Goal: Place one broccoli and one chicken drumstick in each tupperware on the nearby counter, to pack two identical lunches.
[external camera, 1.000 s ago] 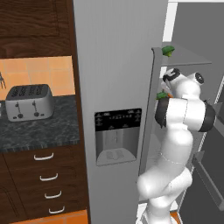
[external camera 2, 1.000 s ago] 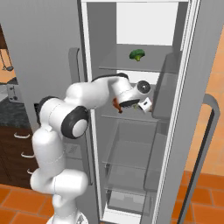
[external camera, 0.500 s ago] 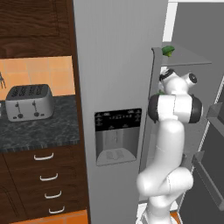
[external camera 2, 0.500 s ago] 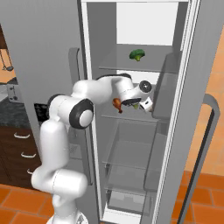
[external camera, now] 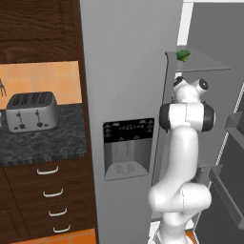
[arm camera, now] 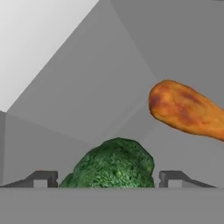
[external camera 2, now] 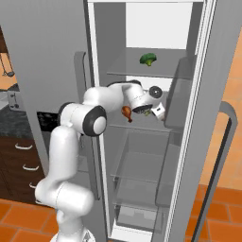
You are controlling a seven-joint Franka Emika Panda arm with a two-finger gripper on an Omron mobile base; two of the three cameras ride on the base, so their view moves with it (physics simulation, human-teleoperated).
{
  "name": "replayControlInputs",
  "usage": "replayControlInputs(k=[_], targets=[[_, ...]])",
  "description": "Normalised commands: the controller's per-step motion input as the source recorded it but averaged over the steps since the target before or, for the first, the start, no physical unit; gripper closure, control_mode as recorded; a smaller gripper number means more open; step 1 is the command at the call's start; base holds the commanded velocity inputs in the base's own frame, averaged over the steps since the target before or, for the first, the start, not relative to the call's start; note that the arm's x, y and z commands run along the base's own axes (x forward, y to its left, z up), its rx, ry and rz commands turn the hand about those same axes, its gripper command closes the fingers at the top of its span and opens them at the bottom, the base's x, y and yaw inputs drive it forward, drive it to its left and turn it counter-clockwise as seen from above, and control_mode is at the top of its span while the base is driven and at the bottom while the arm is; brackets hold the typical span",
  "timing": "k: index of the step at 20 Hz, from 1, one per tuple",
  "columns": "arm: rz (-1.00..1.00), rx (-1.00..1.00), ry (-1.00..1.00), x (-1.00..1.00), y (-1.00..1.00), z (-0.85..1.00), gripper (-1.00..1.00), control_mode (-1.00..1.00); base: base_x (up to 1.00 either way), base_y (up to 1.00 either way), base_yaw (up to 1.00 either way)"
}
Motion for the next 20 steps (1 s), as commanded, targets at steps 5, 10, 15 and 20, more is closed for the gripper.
replayControlInputs(k=[5, 10, 15, 20], targets=[[0.00, 0.00, 0.00, -0.09, 0.00, 0.00, 1.00, -1.00, 0.00, 0.00, 0.00], [0.00, 0.00, -0.20, -1.00, 0.01, 0.00, 1.00, -1.00, 0.00, 0.00, 0.00], [0.00, 0.00, -0.25, -1.00, 0.03, 0.01, 1.00, -1.00, 0.00, 0.00, 0.00], [-0.05, 0.07, 0.00, -1.00, 0.04, 0.73, 1.00, -1.00, 0.00, 0.00, 0.00]])
